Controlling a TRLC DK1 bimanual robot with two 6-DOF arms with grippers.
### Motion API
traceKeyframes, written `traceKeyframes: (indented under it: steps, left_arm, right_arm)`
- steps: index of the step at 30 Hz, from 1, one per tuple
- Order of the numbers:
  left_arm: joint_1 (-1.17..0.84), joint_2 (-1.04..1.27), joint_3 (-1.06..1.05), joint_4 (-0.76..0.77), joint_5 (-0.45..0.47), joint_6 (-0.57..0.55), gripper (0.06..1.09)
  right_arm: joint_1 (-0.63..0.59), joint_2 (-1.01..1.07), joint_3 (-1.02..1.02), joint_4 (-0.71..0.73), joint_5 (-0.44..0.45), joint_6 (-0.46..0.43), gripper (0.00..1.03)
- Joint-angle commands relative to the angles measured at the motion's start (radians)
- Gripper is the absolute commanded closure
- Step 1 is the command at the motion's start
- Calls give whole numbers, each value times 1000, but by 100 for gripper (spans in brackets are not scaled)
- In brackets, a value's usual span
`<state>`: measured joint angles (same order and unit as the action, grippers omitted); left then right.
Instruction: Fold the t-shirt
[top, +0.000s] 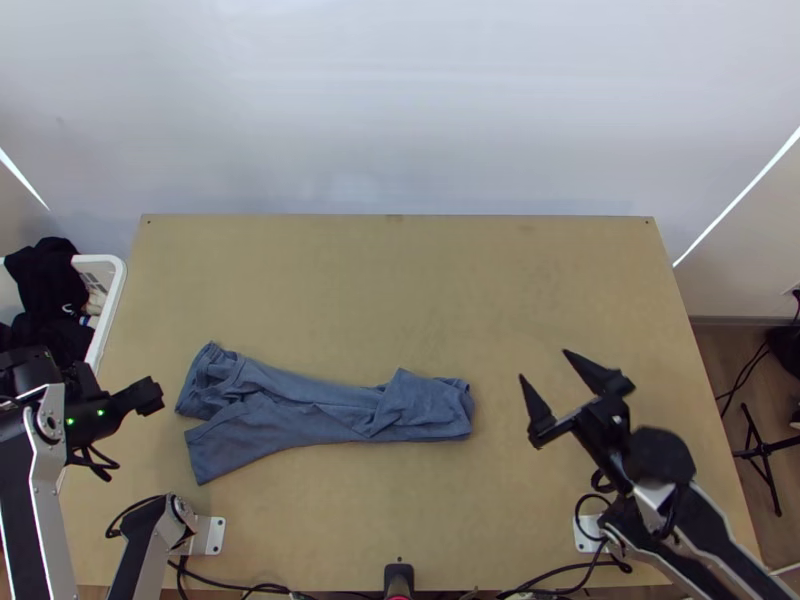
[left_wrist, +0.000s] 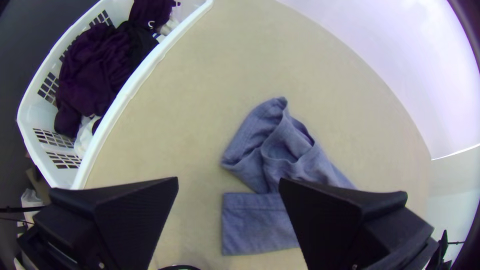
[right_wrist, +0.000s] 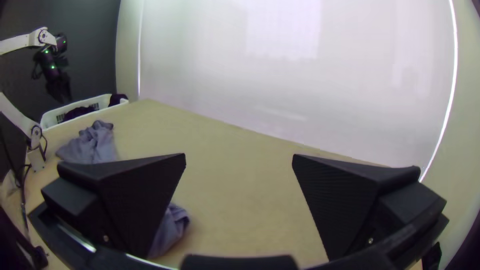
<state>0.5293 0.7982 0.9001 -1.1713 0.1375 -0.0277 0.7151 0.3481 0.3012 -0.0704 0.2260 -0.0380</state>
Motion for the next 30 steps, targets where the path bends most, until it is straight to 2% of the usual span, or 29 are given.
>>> traceKeyframes:
  steps: [1,7,10,11,13,14,15,18,20,21,22,23,30]
  left_arm:
    - [-34,1,-29,64,-1,-55,11]
    - [-43,-8,-30,94,-1,-75,11]
    - [-43,-16,-40,105,-1,-75,11]
    - [-43,-21,-47,116,-1,-74,11]
    - [-43,-30,-59,130,-1,-72,11]
    - [-41,-33,-67,140,-1,-69,11]
    - [-35,-33,-76,151,-3,-67,11]
    - [-8,-33,-105,174,-3,-46,11]
    - [6,-33,-128,187,-1,-29,11]
    - [6,-34,-138,197,-3,-29,11]
    - [8,-34,-145,203,-3,-29,11]
    - [9,-34,-148,205,-1,-29,11]
    - [11,-34,-150,245,-1,-35,11]
  right_arm:
    - [135,388,351,-161,-86,-7,4]
    - [356,795,702,-371,-109,-2,4]
    - [417,991,855,-460,-139,1,4]
    - [435,1049,903,-497,-171,18,4]
    - [478,1149,1009,-623,-312,39,4]
    - [492,1189,1053,-641,-379,53,4]
    - [520,1224,1098,-657,-421,104,4]
    - [567,1356,1242,-681,-439,202,4]
    - [561,1488,1391,-767,-513,280,4]
    - [552,1559,1477,-830,-564,244,4]
    - [541,1602,1543,-894,-625,156,4]
    - [535,1618,1576,-930,-665,124,4]
    - [512,1747,1699,-910,-666,136,4]
